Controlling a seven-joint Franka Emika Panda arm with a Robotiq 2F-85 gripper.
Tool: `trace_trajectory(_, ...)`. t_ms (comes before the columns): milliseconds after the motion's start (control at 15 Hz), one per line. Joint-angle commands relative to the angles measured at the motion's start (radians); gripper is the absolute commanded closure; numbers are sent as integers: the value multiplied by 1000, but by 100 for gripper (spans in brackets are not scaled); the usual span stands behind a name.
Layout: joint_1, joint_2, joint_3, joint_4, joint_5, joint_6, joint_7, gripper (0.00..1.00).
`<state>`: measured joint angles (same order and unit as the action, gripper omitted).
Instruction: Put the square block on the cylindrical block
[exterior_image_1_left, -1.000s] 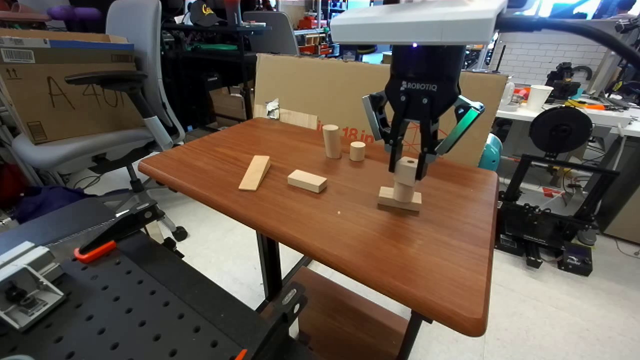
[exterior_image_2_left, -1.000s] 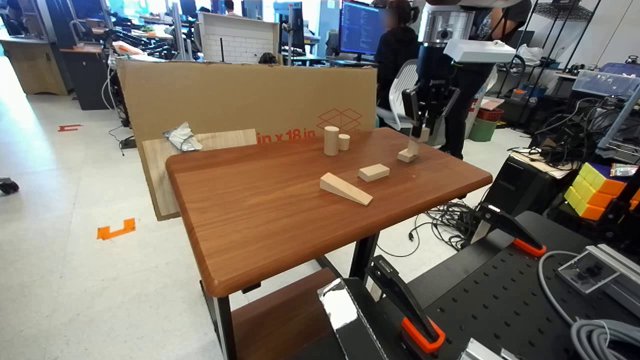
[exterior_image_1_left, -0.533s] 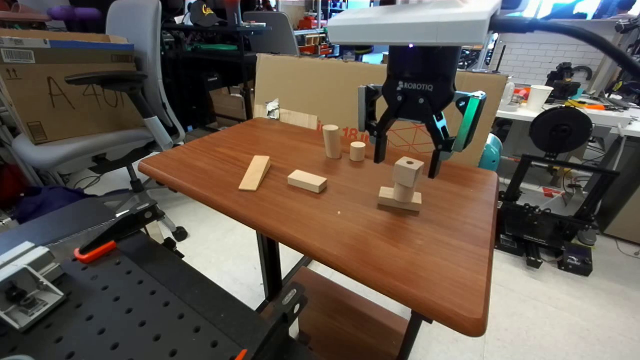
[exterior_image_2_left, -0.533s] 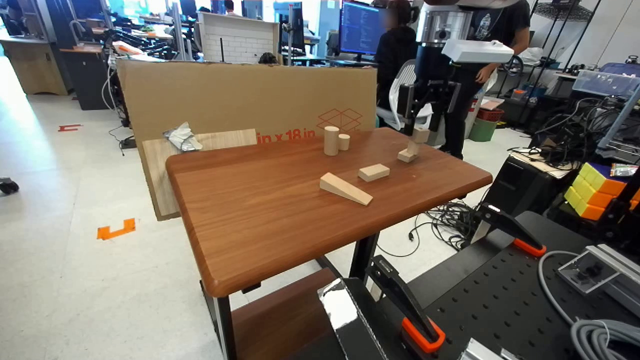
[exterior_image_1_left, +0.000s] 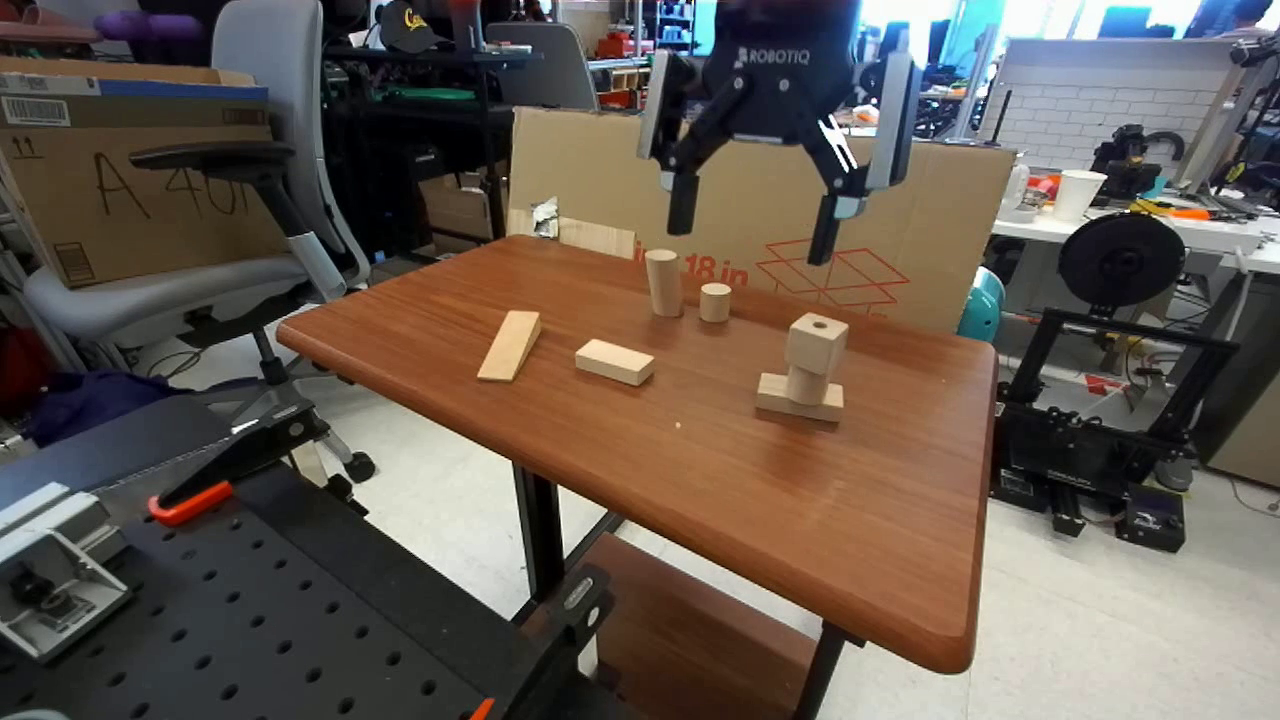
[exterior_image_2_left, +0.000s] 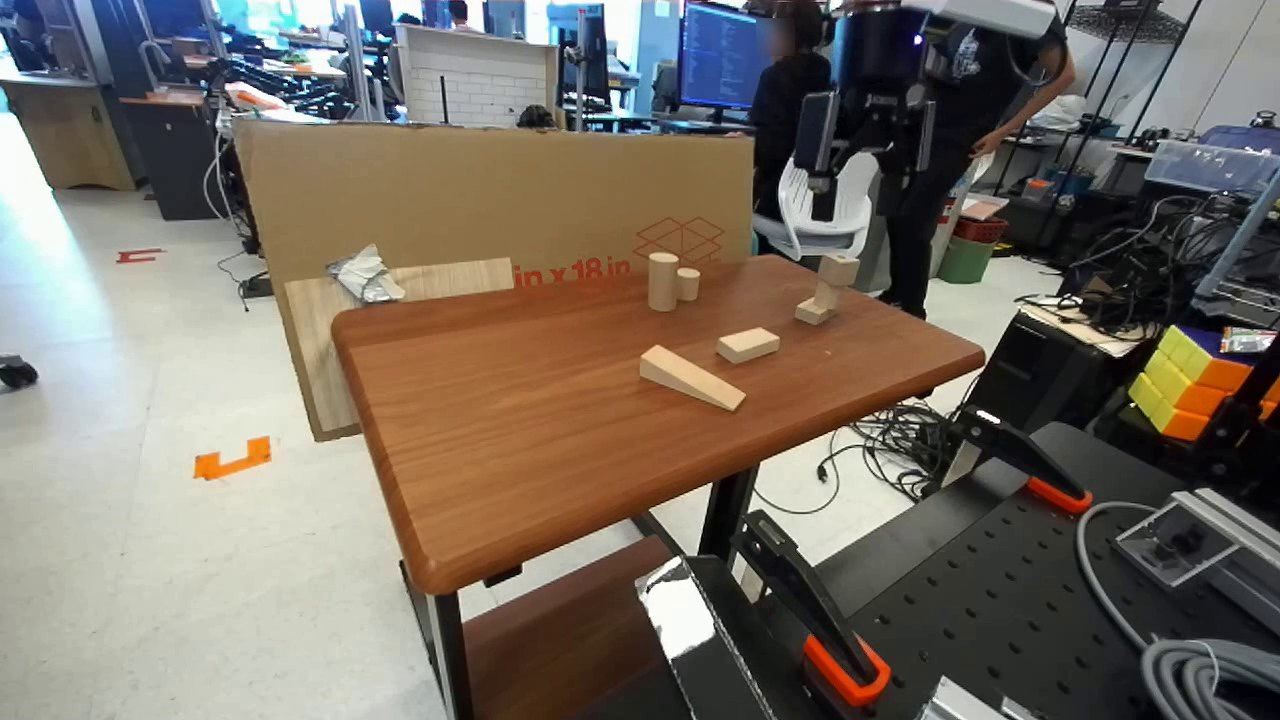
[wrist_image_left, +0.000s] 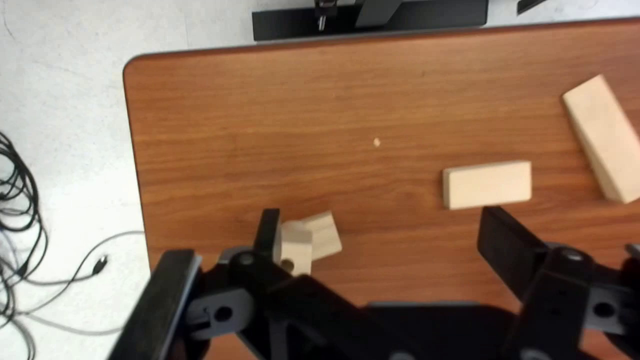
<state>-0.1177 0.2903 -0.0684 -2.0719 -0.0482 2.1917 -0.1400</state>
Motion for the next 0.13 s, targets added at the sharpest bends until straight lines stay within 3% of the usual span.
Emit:
trace_trajectory(0, -21, -58, 2, 0, 36, -248, -104, 0)
trace_trajectory(67, -28, -55, -4, -15, 39, -287, -136, 0)
